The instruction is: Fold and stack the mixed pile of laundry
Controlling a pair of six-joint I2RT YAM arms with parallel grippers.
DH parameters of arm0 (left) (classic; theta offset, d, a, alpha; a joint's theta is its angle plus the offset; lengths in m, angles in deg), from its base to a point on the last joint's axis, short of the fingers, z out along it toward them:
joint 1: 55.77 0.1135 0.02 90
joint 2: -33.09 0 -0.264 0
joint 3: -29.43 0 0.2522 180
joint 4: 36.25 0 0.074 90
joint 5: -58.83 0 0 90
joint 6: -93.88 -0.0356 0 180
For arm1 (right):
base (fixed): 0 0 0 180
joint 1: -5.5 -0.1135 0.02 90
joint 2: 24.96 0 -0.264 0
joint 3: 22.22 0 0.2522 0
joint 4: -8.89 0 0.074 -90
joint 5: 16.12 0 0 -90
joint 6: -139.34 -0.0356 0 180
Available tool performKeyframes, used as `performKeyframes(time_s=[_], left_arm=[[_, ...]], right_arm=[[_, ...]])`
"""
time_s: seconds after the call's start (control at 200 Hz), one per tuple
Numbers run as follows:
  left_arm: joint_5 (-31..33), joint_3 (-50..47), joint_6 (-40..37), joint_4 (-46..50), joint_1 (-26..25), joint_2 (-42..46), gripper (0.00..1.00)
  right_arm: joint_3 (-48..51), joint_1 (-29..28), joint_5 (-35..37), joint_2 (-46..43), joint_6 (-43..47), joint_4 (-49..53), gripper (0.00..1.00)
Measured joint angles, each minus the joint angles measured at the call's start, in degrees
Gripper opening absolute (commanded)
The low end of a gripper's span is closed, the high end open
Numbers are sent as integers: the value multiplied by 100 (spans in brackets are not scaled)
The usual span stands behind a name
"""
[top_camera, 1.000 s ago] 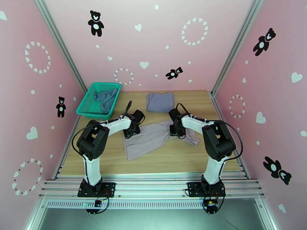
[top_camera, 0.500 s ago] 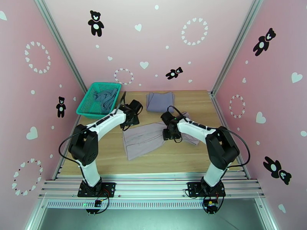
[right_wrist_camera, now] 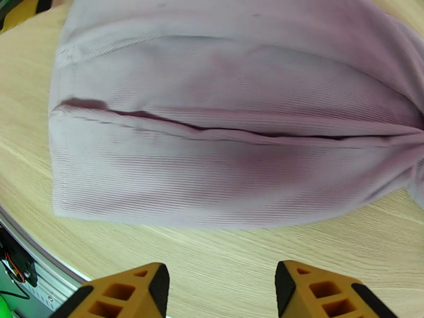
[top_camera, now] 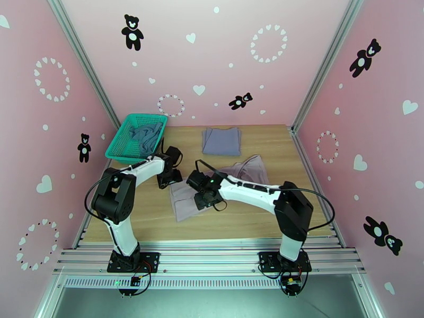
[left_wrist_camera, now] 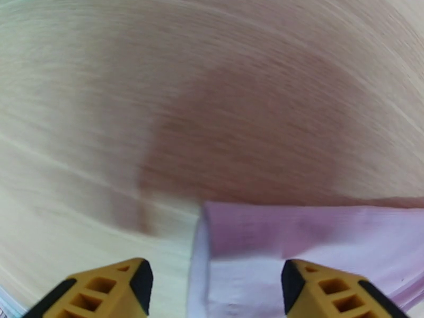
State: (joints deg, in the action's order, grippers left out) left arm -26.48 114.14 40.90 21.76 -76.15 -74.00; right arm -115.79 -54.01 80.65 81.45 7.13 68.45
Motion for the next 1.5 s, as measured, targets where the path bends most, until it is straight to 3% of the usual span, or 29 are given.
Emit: performKeyframes(time_s=[0.09,0.215,0.45,0.47,0.485,0.691,0.851,1.341,1.501], left_arm=[[-46,0,-48,-144,0,-129,64],[-50,35,-138,-219,7,-269,49],[-35,76,-271,-321,37,-330,7],[-37,79,-273,-326,37,-330,5],[-39,83,-286,-328,37,-328,4],[-44,98,-363,-348,37,-330,3],[-50,79,-385,-385,37,-326,4],[-87,-63,-385,-555,39,-240,4],[-87,-68,-389,-564,39,-240,4]], right_arm=[[-155,-98,15,216,-79,48,58],[-341,-203,-2,382,-116,114,60],[-1067,-745,-107,942,-83,105,67],[-1104,-809,-118,986,-74,101,76],[-1130,-850,-118,1016,-66,92,77],[-1635,-1408,-118,1650,164,48,78],[-1878,-1480,103,1974,291,-20,75],[-2500,-1469,315,2459,409,26,56],[-2846,-1469,313,2750,378,245,40]])
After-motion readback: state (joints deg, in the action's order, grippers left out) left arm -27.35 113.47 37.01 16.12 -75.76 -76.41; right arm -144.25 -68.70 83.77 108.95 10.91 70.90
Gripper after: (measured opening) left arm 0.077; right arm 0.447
